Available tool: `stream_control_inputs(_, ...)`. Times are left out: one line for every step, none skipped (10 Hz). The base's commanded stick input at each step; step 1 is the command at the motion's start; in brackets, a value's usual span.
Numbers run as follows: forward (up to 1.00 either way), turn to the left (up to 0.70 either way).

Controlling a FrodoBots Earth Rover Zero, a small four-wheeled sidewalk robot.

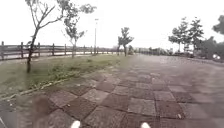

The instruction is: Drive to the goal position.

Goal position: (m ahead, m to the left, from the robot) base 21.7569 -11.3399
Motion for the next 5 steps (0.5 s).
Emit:
stream_control_inputs(0.70, 0.00)
stream_control_inputs(0.70, 0.00)
stream_control_inputs(0.70, 0.00)
stream_control_inputs(0.70, 0.00)
stream_control_inputs(0.70, 0.00)
